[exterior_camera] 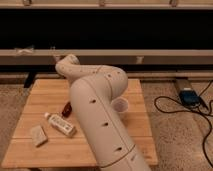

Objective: Push the eraser across the table

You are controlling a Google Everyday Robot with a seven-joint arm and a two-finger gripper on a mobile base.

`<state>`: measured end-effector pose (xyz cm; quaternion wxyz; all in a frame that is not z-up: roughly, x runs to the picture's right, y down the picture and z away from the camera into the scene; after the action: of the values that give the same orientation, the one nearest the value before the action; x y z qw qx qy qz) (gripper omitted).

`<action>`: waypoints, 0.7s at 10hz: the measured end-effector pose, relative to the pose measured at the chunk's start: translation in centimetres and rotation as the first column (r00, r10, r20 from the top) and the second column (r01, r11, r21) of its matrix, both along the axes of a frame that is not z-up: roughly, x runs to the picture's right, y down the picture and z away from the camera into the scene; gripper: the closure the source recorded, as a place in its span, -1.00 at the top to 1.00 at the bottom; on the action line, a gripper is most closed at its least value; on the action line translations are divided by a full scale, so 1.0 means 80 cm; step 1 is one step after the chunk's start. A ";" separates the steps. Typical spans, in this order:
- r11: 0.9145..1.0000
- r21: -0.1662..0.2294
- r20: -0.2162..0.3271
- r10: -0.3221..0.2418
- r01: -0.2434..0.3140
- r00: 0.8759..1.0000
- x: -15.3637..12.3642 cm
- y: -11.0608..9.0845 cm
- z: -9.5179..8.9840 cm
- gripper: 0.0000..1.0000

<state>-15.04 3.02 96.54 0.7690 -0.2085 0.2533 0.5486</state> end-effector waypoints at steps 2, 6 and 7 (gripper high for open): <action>0.999 0.030 -0.025 0.014 -0.014 1.000 0.010 -0.006 -0.007 -1.00; 0.995 0.092 -0.008 0.047 -0.046 0.999 0.014 -0.018 -0.025 -1.00; 0.993 0.104 0.007 0.062 -0.063 0.998 0.017 -0.020 -0.031 -1.00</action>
<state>-13.69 1.40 94.09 0.7617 -0.1770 0.2161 0.5845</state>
